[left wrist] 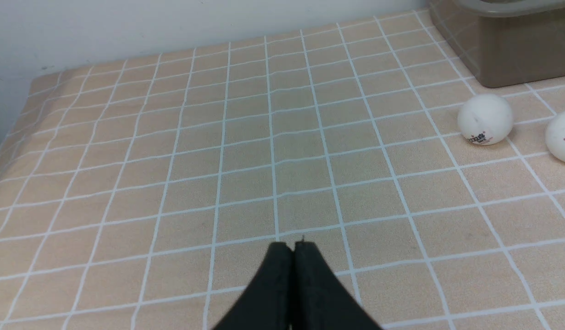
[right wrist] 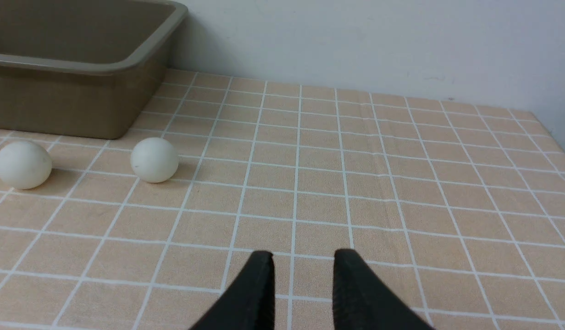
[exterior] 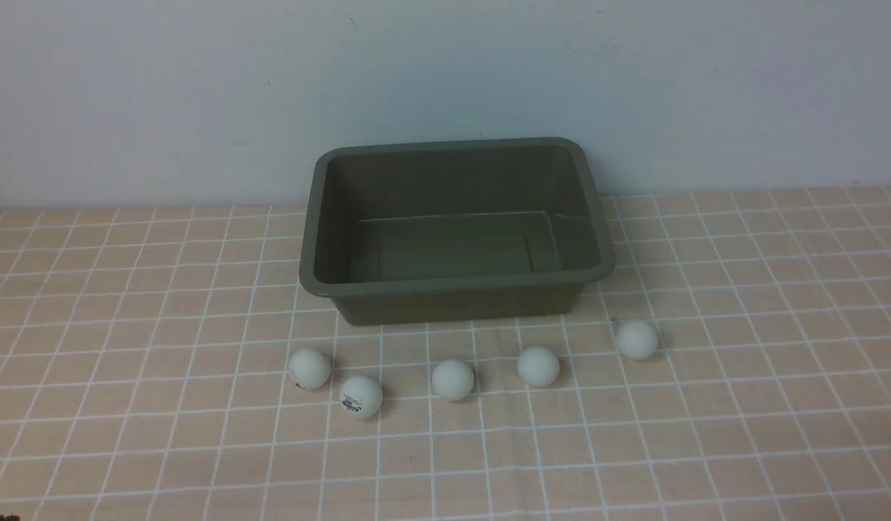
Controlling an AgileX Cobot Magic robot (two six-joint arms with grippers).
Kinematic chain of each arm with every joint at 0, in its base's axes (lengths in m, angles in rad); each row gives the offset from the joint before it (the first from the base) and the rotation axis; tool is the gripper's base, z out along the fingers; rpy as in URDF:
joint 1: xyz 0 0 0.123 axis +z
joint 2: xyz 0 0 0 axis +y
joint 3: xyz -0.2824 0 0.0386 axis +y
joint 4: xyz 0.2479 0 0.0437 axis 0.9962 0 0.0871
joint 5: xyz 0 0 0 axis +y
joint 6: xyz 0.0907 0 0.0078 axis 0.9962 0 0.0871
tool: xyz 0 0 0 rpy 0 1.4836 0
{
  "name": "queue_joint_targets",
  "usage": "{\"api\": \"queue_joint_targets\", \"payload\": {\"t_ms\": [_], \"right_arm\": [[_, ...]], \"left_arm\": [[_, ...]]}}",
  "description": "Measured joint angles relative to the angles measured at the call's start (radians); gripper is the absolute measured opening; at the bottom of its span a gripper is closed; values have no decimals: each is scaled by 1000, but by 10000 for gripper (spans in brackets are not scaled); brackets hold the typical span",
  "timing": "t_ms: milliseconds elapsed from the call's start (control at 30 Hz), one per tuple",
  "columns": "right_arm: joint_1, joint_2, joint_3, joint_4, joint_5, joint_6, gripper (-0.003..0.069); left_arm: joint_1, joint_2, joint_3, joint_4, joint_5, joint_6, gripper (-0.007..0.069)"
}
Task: Put the table tennis balls into the box on the light coffee tablecloth.
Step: 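Reach for and grasp a ping pong ball on the table beside the basket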
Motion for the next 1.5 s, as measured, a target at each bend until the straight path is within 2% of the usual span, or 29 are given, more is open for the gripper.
{"api": "queue_joint_targets", "payload": {"t_ms": [967,1300,1500], "right_arm": [[0,0,0,0,0,0,178],[0,0,0,-72,-1,-41,178],[0,0,3,-89,-21,-10,178]], "left_arm": [[0,0,0,0,0,0,-68],[0,0,0,0,0,0,-68],[0,0,0,0,0,0,-68]]}}
